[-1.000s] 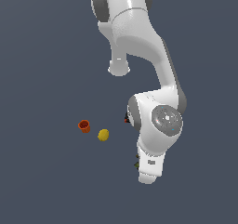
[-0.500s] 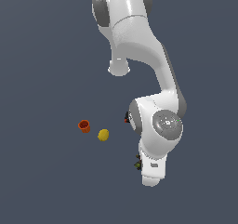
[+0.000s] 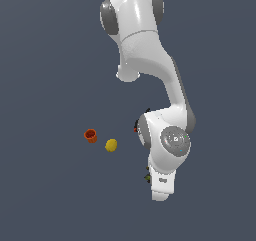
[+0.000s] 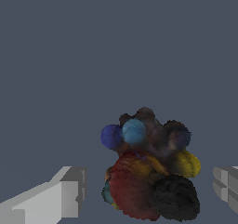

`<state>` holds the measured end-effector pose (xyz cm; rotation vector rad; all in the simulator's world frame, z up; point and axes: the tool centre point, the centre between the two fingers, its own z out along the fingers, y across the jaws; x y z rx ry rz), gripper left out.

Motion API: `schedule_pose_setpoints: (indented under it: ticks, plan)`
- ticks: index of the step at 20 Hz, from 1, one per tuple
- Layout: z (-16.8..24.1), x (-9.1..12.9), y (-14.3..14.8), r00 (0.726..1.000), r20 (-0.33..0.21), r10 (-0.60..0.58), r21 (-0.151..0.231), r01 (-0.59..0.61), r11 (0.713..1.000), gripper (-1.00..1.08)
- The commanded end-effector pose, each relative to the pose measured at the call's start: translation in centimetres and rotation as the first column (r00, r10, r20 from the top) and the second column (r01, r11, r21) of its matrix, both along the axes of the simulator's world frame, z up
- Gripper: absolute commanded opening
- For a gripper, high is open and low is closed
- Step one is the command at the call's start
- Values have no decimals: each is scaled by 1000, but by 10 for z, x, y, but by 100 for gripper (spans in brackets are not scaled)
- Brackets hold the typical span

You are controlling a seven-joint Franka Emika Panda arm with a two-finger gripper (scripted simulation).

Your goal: Pick up a designated object from a clutter of objects.

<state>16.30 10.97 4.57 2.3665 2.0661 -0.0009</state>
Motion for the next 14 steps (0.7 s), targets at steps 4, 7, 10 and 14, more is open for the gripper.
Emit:
schedule_pose_setpoints:
  ticks: [4, 7, 10, 14]
  plan:
    - [-17, 0, 0, 1000, 0, 1, 0, -1, 1000, 100]
    - [-16, 1, 0, 1000, 0, 1, 0, -1, 1000, 100]
    - [-16, 1, 0, 1000, 0, 1, 0, -1, 1000, -100]
    - [-16, 1, 0, 1000, 0, 1, 0, -1, 1000, -100]
